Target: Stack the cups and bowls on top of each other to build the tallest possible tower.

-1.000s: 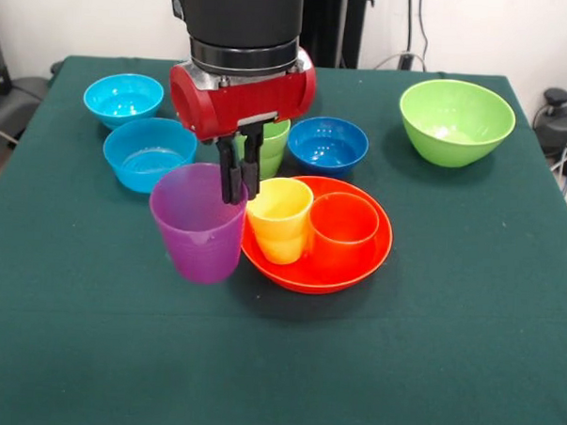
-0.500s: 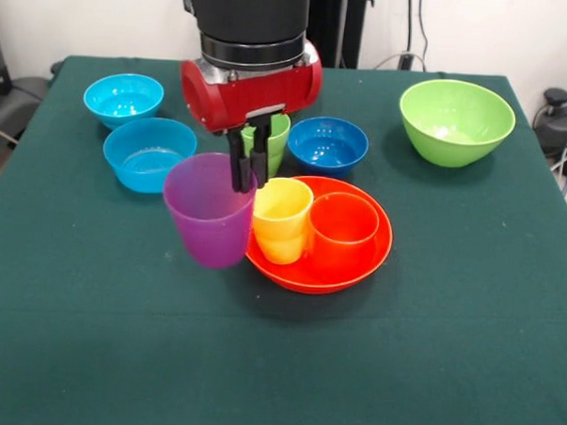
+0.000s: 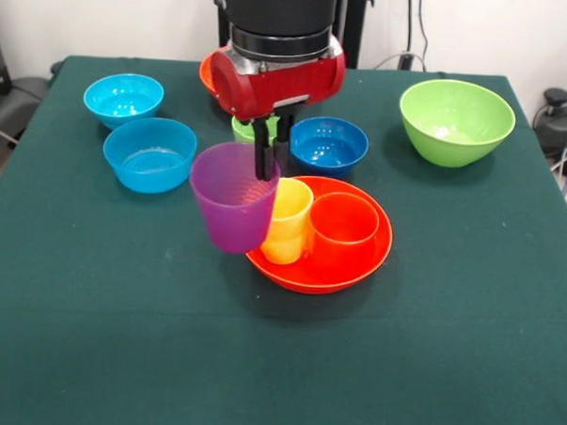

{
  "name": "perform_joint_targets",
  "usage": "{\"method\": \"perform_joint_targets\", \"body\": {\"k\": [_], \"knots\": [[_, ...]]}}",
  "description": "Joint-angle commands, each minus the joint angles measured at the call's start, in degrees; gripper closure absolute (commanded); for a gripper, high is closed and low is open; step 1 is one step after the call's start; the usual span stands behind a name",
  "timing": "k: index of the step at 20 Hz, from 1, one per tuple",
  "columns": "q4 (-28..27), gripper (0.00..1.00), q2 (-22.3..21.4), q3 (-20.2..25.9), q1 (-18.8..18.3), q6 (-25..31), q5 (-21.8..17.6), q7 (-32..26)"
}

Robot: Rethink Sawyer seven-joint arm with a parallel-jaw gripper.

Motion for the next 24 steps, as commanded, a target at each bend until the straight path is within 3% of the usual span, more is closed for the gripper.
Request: {"method": "perform_joint_targets", "body": {"k": [1, 24], "knots": [[5.98, 1.0, -0.74, -2.67, 2.8, -4.68, 1.57, 14.64], [10.67, 1.0, -0.41, -0.51, 1.45, -12.13, 2.26, 18.18]]}}
